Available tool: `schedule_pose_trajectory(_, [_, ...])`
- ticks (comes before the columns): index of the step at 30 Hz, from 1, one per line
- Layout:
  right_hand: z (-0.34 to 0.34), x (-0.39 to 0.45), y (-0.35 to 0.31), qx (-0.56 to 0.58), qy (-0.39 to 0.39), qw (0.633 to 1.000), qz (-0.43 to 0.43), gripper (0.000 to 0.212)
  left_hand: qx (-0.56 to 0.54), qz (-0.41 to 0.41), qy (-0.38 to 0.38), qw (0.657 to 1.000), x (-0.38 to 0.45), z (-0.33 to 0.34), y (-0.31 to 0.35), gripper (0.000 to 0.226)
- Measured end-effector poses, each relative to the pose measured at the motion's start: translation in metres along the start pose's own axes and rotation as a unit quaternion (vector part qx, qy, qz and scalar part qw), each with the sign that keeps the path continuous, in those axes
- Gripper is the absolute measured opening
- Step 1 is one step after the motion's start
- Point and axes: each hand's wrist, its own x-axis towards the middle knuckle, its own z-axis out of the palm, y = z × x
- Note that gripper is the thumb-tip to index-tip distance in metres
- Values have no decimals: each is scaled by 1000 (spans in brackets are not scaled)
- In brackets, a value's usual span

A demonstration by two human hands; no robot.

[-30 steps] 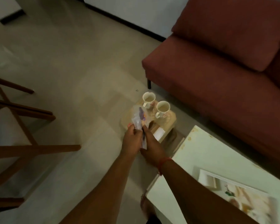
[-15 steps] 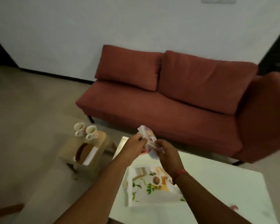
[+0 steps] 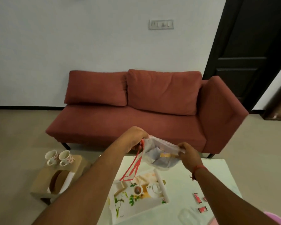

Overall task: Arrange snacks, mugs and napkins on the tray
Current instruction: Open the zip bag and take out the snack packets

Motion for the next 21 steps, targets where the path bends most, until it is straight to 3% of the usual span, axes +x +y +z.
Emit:
schedule_pose_trajectory(4, [3, -7, -47, -30, 3, 990, -138, 53, 21, 7, -13, 1000, -5, -5, 23, 27])
schedule_pose_trajectory(9, [13, -19, -119, 9, -104, 949, -298, 40, -8, 28, -11, 1000, -12, -18, 36, 15])
schedule_pose_trajectory(12, [24, -18, -135, 42, -113, 955, -271, 36, -39, 39, -29, 998, -14, -28, 36, 13])
schedule_pose_trajectory(17, [41, -15, -143, 55, -39, 961, -268, 39, -75, 86, -38, 993, -11, -50, 23, 13])
schedule_pose_trajectory(21, [45, -6, -148, 44, 7, 962, -270, 31, 1, 148, -8, 989, -3, -68, 10, 28])
